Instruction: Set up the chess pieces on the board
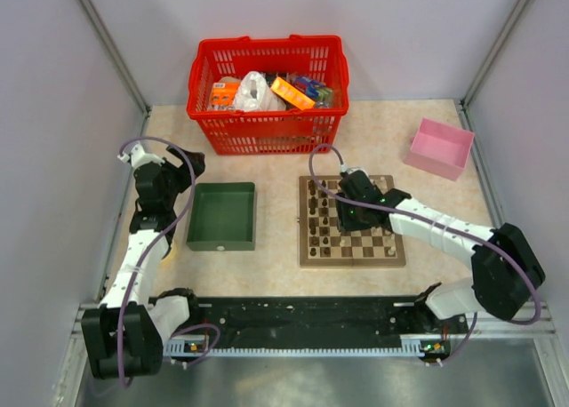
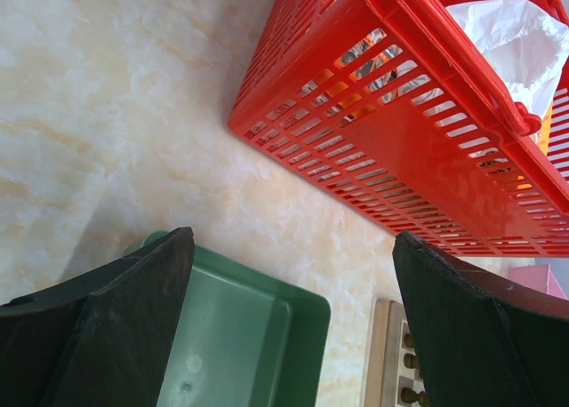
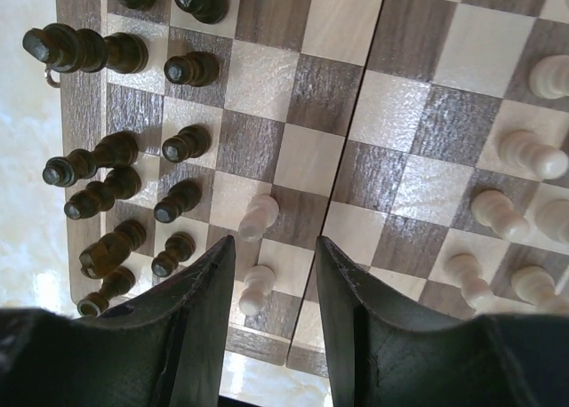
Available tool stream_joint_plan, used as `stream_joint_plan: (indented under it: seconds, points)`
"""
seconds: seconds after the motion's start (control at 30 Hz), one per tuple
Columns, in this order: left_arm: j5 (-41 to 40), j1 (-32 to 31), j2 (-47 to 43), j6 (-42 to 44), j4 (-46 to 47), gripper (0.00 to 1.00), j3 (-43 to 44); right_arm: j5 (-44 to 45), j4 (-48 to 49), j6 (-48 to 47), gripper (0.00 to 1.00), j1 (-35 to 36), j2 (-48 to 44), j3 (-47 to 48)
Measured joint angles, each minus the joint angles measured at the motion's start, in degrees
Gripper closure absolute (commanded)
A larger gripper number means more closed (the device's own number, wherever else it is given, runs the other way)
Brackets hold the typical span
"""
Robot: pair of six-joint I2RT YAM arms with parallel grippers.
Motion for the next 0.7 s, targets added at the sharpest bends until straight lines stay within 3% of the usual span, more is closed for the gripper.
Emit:
stream_joint_plan:
  seconds: [0.33,0.7]
  points:
    - [-0.20,0.00,0.00,0.02,-0.04,0.01,0.00,-0.42,2.97,0.44,0.60,1.07,3.54,0.02]
    - [-0.24,0.00,0.02,0.04,-0.04,0.01,0.00,-0.35,4.09,0.63,0.82,1.07,5.81,0.04]
